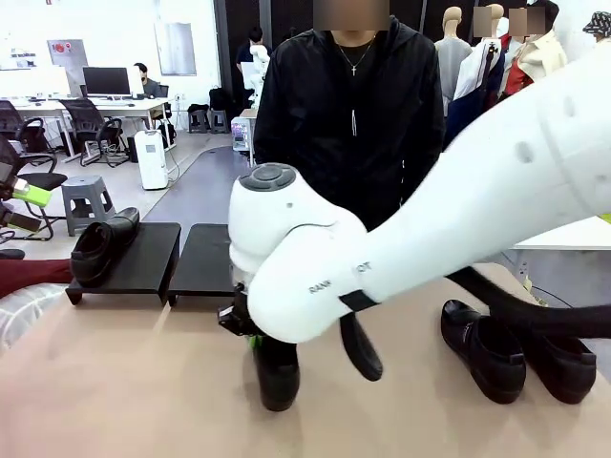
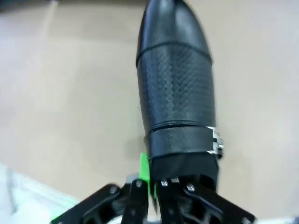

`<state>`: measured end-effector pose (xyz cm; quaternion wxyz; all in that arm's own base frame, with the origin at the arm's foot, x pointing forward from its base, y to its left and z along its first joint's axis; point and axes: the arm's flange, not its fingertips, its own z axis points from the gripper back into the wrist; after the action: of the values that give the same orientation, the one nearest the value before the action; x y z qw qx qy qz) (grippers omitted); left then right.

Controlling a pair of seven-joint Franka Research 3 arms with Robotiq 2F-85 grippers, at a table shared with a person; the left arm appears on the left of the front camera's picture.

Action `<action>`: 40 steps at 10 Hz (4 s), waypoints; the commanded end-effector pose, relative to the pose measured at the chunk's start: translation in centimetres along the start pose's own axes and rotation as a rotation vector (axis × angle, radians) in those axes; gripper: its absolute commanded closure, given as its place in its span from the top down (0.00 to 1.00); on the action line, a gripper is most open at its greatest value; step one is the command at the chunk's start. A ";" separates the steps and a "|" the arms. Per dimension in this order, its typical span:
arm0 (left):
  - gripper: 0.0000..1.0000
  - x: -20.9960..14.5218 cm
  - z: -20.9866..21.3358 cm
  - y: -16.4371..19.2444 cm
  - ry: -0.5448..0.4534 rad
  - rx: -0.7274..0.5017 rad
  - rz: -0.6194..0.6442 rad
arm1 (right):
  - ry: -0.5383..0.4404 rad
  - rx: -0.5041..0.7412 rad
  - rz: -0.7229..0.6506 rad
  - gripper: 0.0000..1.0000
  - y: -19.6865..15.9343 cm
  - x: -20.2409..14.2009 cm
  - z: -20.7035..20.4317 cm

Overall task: Organize the shoes by placing them on the stand.
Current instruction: Pick up one Shoe and place it in the middle of the table, then place the Shoe from the middle of the table onto the Shoes Stand.

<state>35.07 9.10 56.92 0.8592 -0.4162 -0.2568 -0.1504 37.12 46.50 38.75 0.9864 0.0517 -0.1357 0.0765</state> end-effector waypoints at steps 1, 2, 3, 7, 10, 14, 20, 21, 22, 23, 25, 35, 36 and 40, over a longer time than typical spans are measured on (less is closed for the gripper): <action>1.00 -0.1 0.2 0.1 -0.001 -0.006 -0.013 | 0.006 0.014 -0.139 0.00 3.3 2.2 -0.6; 1.00 -0.1 0.2 0.1 -0.001 -0.006 -0.013 | 0.051 0.046 -0.170 0.00 4.1 2.3 -1.3; 1.00 -0.1 0.2 0.1 -0.001 -0.006 -0.013 | 0.084 0.046 -0.164 0.00 4.5 2.2 -2.0; 1.00 -0.1 0.2 0.1 -0.001 -0.006 -0.013 | 0.115 0.063 -0.134 0.00 4.4 2.1 -2.2; 1.00 -0.1 0.2 0.1 -0.001 -0.006 -0.013 | 0.123 0.071 -0.109 1.00 4.6 2.0 -2.3; 1.00 -0.1 0.2 0.1 -0.001 -0.006 -0.013 | 0.082 0.168 -0.077 1.00 -0.7 1.1 4.0; 1.00 -0.1 0.2 0.1 -0.001 -0.006 -0.013 | 0.034 0.492 -0.053 1.00 -25.8 -6.8 20.7; 1.00 -0.1 0.2 0.1 -0.001 -0.006 -0.013 | 0.003 0.492 -0.140 1.00 -30.0 -8.6 22.9; 1.00 -0.1 0.2 0.1 -0.001 -0.006 -0.013 | -0.094 0.565 -0.185 1.00 -34.2 -10.5 24.7; 1.00 -0.1 0.2 0.1 -0.001 -0.006 -0.013 | -0.161 0.595 -0.272 1.00 -38.4 -12.4 25.8; 1.00 -0.1 0.2 0.1 -0.001 -0.006 -0.013 | -0.152 0.604 -0.410 1.00 -43.2 -14.0 25.2; 1.00 -0.1 0.2 0.1 -0.001 -0.006 -0.013 | -0.125 0.635 -0.497 1.00 -47.1 -13.0 26.7; 1.00 -0.1 0.2 0.1 -0.001 -0.006 -0.013 | -0.125 0.635 -0.497 1.00 -47.1 -13.0 26.7; 1.00 -0.1 0.2 0.1 -0.001 -0.006 -0.013 | -0.125 0.635 -0.497 1.00 -47.1 -13.0 26.7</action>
<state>35.05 9.17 56.91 0.8593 -0.4161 -0.2569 -0.1498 25.61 -4.92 56.83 0.9025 0.3818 -0.1491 -0.1324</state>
